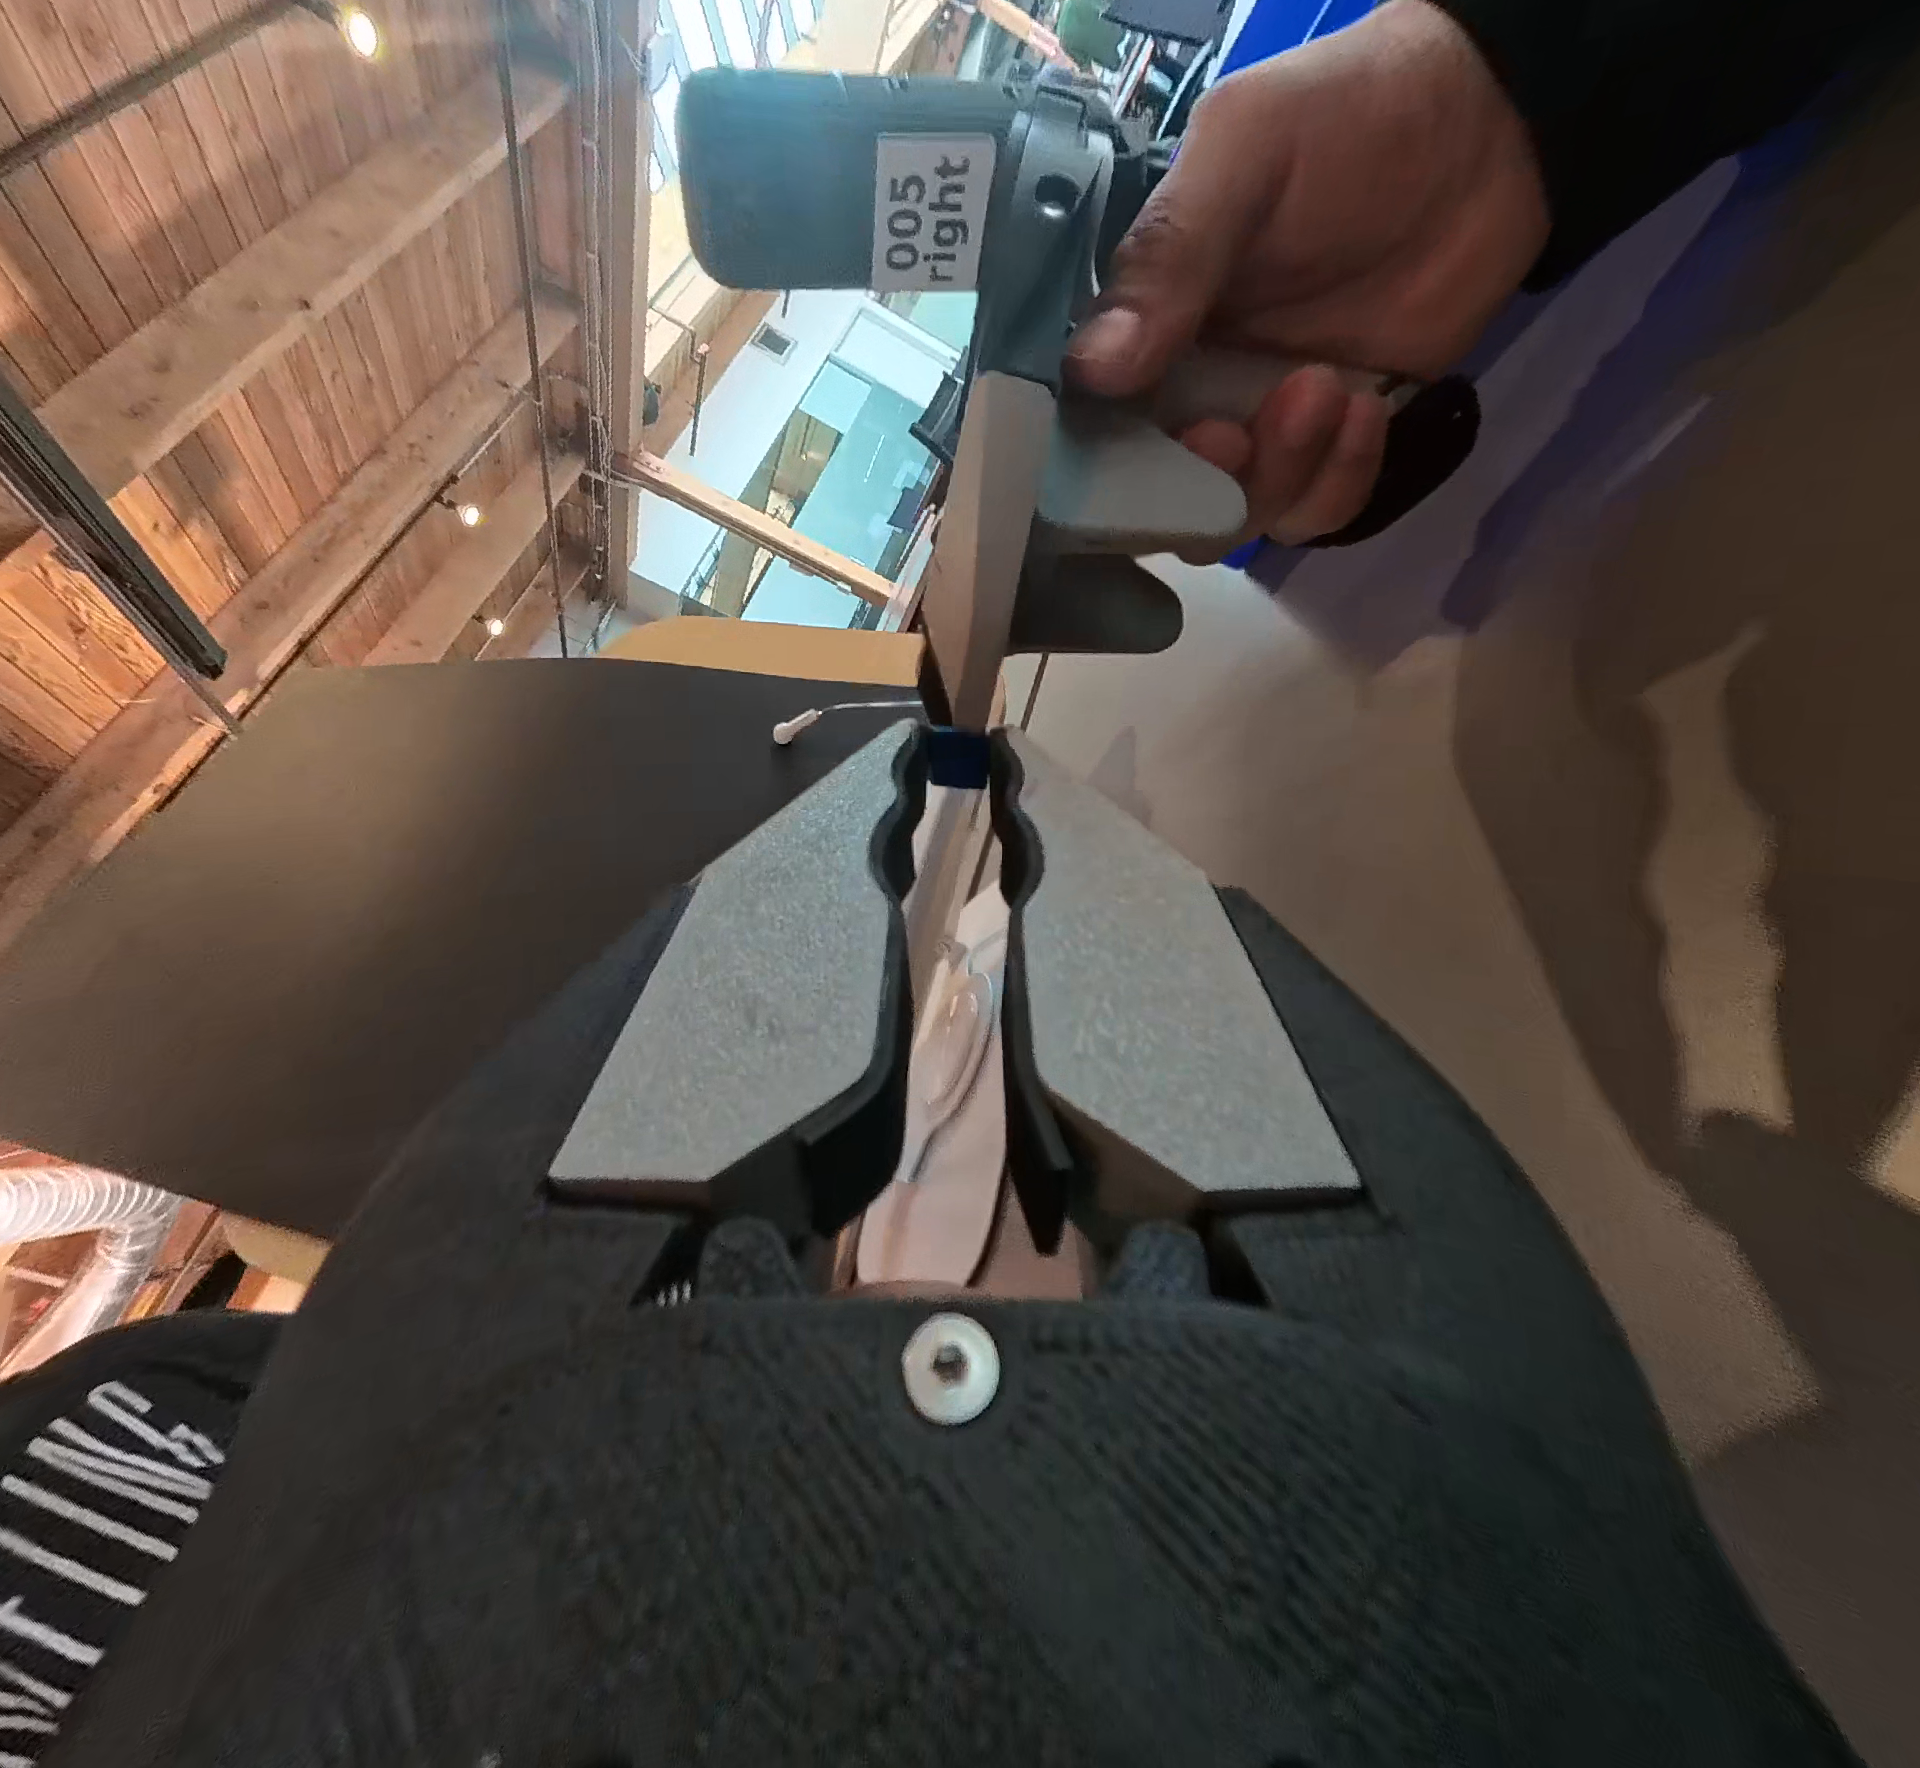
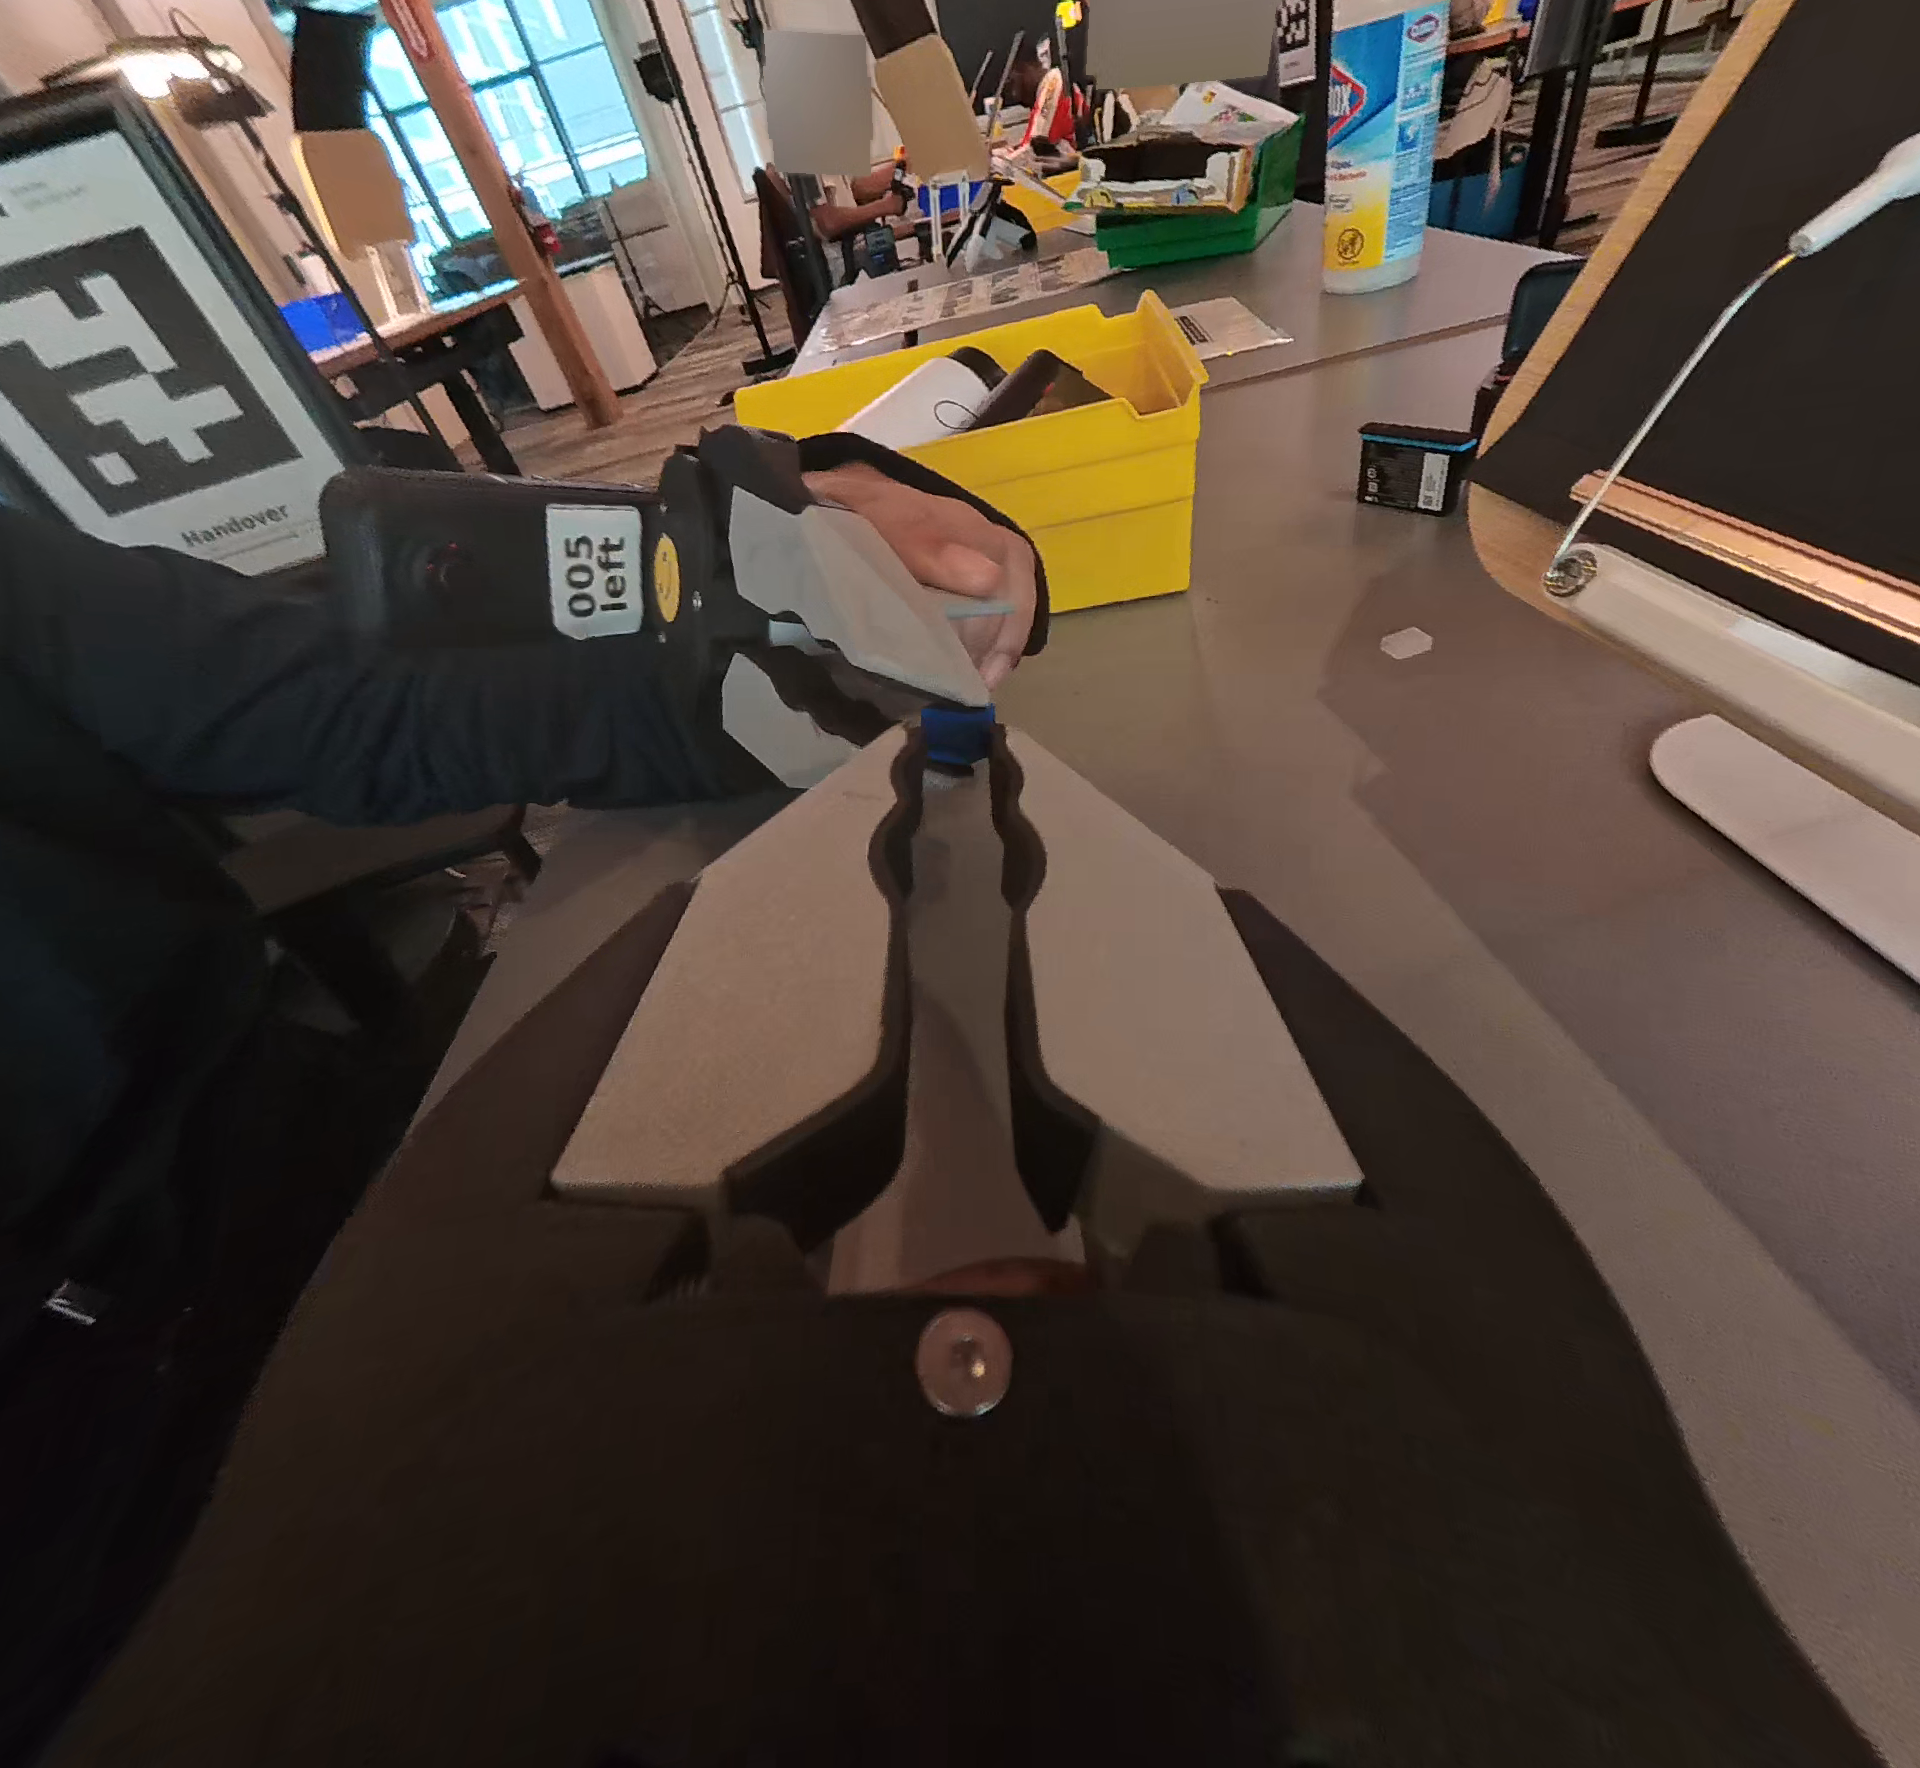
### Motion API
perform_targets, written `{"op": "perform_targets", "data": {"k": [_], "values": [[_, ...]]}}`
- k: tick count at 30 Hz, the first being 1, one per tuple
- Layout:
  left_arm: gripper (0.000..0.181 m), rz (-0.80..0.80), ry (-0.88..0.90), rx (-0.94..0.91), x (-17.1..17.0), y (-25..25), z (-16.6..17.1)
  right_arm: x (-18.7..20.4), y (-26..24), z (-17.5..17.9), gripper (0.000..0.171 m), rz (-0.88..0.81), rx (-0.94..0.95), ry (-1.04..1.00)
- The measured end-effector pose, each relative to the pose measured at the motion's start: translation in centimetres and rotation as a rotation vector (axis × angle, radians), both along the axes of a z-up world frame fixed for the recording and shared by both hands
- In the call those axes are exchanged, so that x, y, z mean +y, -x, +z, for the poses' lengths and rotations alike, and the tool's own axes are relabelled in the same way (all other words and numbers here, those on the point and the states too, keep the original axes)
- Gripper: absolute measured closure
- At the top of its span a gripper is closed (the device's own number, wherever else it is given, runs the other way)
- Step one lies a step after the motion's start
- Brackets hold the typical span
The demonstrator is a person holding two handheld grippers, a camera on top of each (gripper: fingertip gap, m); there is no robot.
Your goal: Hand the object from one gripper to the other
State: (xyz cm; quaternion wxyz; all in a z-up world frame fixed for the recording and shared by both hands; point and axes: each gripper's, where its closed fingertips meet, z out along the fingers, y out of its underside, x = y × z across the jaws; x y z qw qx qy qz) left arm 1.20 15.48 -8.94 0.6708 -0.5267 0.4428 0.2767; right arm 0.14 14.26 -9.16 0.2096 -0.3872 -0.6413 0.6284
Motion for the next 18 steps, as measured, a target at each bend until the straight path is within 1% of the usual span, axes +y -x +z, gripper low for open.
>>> {"op": "perform_targets", "data": {"k": [2,5,8,10,12,13,15,16,17,18], "values": [[0.172,-0.010,-0.008,0.007,-0.1,-0.3,0.2,-0.3,0.1,0.0,0.158,0.006,-0.002,0.010],[0.171,0.008,0.003,0.046,0.1,-0.7,-0.3,-0.6,0.0,-0.4,0.160,0.013,-0.006,-0.034],[0.170,0.072,0.024,-0.006,0.6,-0.1,-0.3,0.1,0.4,-0.5,0.160,-0.071,0.024,-0.133],[0.170,0.075,0.079,-0.161,0.8,0.5,-0.1,1.1,0.7,0.0,0.161,-0.150,0.062,-0.175],[0.166,0.031,0.189,-0.341,0.8,1.0,-0.2,2.4,0.9,0.0,0.161,-0.242,0.103,-0.307],[0.165,0.006,0.252,-0.447,0.9,1.3,-0.4,2.7,0.9,0.2,0.161,-0.278,0.135,-0.380],[0.158,-0.051,0.392,-0.699,1.1,1.9,-0.5,2.6,0.7,1.1,0.161,-0.326,0.221,-0.487],[0.154,-0.118,0.470,-0.833,0.9,1.7,-0.4,2.6,0.7,1.1,0.161,-0.356,0.253,-0.579],[0.153,-0.186,0.534,-0.954,0.7,1.7,0.0,2.7,0.7,0.8,0.161,-0.388,0.275,-0.707],[0.151,-0.232,0.566,-1.068,0.6,2.0,0.5,3.0,0.8,0.4,0.161,-0.423,0.290,-0.848]]}}
